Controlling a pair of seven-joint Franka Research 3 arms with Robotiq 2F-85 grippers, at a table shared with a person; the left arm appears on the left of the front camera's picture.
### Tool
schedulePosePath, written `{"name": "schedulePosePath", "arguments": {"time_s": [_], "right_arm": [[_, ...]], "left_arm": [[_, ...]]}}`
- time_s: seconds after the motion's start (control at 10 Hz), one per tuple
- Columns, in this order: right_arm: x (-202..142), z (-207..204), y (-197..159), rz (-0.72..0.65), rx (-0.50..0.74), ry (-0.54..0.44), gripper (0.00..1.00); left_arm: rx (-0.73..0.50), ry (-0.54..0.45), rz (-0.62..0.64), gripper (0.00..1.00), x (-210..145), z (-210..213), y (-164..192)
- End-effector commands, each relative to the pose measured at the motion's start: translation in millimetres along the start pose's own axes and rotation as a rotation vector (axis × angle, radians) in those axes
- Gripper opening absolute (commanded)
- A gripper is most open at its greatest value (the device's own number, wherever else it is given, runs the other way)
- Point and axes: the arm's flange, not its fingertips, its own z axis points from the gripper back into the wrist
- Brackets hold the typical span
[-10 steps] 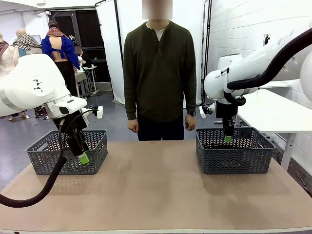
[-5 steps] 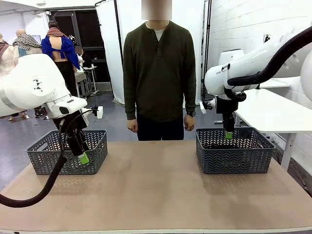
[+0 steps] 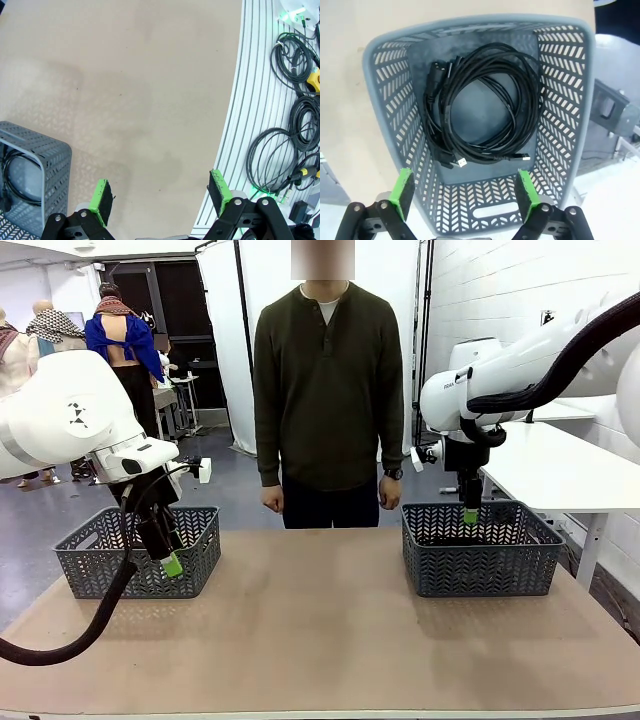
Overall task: Organize the cables according to human instructions.
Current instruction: Pick up a bundle of cables and place it in the basket indicated by the human.
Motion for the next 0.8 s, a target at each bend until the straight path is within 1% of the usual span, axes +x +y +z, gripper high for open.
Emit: {"name": "schedulePosePath", "arguments": {"time_s": [0.0, 0.7], "right_arm": [[-0.4, 0.5, -0.1, 0.000, -0.002, 0.001, 1.00], [-0.4, 0.5, -0.1, 0.000, -0.002, 0.001, 1.00]], "left_arm": [[0.009, -0.005, 0.002, 1.00, 0.3, 0.5, -0.2], [0.009, -0.005, 0.002, 1.00, 0.3, 0.5, -0.2]]}}
